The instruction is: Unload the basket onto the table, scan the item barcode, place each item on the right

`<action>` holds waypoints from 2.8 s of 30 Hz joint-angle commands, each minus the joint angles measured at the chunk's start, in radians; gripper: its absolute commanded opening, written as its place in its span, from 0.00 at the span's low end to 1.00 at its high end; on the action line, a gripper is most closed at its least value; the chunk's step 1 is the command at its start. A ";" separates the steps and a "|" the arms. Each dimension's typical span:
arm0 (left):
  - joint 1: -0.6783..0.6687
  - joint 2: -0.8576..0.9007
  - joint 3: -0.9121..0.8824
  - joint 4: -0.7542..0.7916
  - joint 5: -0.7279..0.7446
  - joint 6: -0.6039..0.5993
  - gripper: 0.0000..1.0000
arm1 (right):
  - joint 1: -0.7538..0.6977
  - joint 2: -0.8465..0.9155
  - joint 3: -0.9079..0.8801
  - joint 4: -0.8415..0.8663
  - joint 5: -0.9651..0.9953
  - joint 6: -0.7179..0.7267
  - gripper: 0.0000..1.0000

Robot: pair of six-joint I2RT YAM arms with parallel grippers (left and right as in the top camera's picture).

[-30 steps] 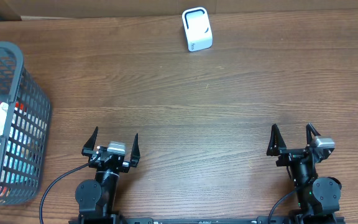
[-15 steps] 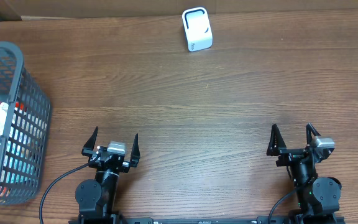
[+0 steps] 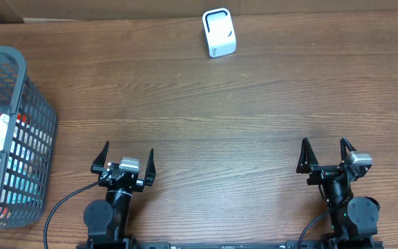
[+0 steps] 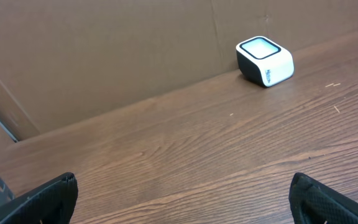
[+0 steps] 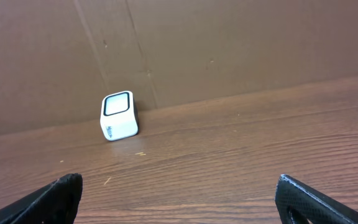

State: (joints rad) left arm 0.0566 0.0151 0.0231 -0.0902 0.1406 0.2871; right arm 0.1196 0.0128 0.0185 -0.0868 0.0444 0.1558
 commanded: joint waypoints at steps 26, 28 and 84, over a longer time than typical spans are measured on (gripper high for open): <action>0.002 -0.002 0.028 0.035 0.121 -0.206 1.00 | 0.006 -0.010 0.018 -0.002 -0.172 -0.004 1.00; 0.002 0.013 0.053 0.034 0.123 -0.220 1.00 | 0.006 -0.010 0.038 -0.006 -0.182 -0.003 1.00; 0.911 1.609 1.936 -1.223 -0.079 -0.655 0.85 | 0.006 1.004 1.017 -0.823 -0.446 -0.008 1.00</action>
State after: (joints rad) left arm 0.9642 1.5848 1.9404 -1.2926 0.2062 -0.4088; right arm 0.1196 1.0077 1.0084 -0.9134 -0.3939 0.1562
